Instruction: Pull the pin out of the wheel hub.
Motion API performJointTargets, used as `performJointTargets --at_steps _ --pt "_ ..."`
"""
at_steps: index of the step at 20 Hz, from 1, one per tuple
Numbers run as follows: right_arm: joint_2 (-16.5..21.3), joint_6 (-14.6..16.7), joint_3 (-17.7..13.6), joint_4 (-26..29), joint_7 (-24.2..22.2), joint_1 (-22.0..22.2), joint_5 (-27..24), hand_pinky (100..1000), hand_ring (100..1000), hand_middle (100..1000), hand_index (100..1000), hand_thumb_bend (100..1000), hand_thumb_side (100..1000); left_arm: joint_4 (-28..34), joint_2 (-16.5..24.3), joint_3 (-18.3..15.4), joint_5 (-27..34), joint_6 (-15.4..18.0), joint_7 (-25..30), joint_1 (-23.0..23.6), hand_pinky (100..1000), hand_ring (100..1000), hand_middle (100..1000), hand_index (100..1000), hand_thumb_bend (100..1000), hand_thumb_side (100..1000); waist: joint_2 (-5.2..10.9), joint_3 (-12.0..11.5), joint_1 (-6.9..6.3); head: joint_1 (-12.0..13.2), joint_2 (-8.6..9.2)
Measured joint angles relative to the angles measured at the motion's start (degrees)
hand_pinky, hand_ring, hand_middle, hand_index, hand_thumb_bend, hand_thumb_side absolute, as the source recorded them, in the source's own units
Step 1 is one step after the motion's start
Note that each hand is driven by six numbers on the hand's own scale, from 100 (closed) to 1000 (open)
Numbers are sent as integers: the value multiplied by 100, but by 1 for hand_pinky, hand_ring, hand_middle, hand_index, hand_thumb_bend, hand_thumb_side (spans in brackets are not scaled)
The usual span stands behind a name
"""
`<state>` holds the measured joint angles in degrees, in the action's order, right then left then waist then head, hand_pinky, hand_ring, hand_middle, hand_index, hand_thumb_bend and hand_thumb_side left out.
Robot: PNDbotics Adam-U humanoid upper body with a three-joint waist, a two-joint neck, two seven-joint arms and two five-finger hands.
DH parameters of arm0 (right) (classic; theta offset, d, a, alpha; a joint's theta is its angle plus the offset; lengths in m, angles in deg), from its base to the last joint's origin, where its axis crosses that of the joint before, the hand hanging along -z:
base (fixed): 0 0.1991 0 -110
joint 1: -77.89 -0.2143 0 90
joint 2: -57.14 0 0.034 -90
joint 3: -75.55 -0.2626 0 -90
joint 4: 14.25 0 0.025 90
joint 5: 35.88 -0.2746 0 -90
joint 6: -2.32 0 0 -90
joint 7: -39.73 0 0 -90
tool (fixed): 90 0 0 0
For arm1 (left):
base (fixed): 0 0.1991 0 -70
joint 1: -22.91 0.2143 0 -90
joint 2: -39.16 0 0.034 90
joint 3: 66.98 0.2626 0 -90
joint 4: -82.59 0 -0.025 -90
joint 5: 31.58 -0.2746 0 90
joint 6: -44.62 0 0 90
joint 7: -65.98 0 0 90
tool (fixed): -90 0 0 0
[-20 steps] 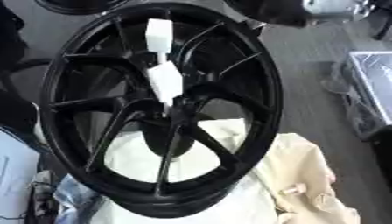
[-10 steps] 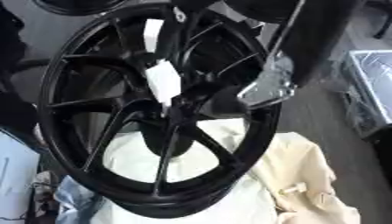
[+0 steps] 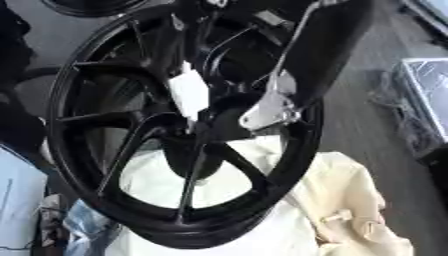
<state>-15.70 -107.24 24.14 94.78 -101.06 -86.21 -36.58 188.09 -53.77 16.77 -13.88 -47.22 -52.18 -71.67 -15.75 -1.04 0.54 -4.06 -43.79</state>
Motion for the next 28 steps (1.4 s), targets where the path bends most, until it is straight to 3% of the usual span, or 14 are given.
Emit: performJointTargets --at_steps 8,15,28 --pt "-120 -144 -43 34 144 134 531 848 757 759 864 448 391 0 -18 5 2 6 6 0 752 743 709 730 192 885 -44 13 -2 48 0" --pt "-226 -35 -45 -219 35 420 1273 830 743 746 847 489 320 -1 -53 5 2 6 6 -5 753 745 710 729 191 886 -105 -9 -32 46 0" --pt "-377 249 -144 -837 -59 652 1835 843 773 743 819 434 249 -29 -106 6 3 0 22 -42 755 747 711 725 192 889 -198 -42 -40 42 0"
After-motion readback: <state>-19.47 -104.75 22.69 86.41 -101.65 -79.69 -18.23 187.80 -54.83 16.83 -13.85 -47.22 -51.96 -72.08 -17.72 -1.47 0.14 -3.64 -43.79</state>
